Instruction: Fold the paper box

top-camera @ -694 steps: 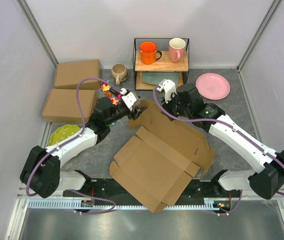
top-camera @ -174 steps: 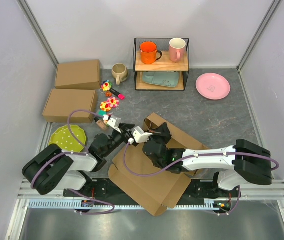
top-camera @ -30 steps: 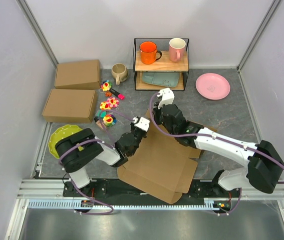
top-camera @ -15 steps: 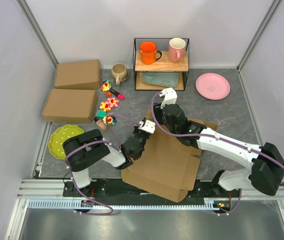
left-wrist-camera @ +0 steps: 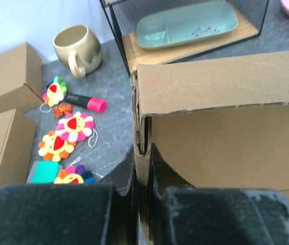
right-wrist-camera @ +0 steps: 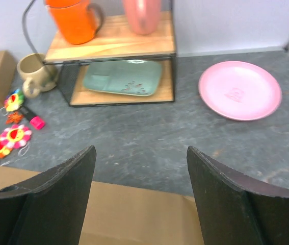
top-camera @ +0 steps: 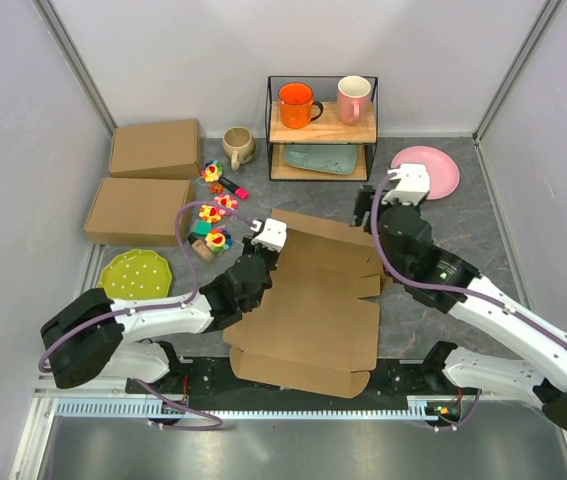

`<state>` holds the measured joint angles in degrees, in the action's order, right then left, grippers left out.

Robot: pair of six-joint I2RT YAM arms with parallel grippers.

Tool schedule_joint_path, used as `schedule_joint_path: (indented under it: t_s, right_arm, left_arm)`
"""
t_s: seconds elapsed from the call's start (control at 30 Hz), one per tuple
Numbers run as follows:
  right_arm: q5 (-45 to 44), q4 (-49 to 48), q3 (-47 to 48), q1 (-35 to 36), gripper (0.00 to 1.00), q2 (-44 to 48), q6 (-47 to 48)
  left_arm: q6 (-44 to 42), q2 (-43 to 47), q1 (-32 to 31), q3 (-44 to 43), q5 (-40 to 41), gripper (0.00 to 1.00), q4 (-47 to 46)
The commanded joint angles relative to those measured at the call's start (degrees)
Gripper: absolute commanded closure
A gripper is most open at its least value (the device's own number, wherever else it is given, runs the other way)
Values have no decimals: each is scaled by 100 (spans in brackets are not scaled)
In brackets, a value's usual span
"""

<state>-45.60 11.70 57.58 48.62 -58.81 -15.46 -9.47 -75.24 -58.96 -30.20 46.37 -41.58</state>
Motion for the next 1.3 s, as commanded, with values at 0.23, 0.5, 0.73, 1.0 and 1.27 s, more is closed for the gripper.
schedule_joint_path:
  t_s: [0.23, 0.5, 0.73, 1.0, 1.27]
  right_arm:
    - [-529, 648, -1179, -239, 22, 721, -853]
    - [-431, 903, -1215, -248, 27, 872, -554]
    - [-721, 1325, -1170, -283, 27, 844, -940]
    - [-432, 1817, -1513, -344, 28, 1414, -1958]
    - [-186, 1923, -2075, -336, 28, 1486, -2382]
  left_arm:
    - [1729, -306, 411, -733, -629, 98, 2382]
    - [2292, -474, 587, -865, -814, 98, 3024]
    - [2582, -421, 701, -988, -664, 98, 3420]
    - [2802, -386, 798, -1032, -471, 98, 3656]
    - [3127, -316, 1062, -1059, -664, 98, 3789]
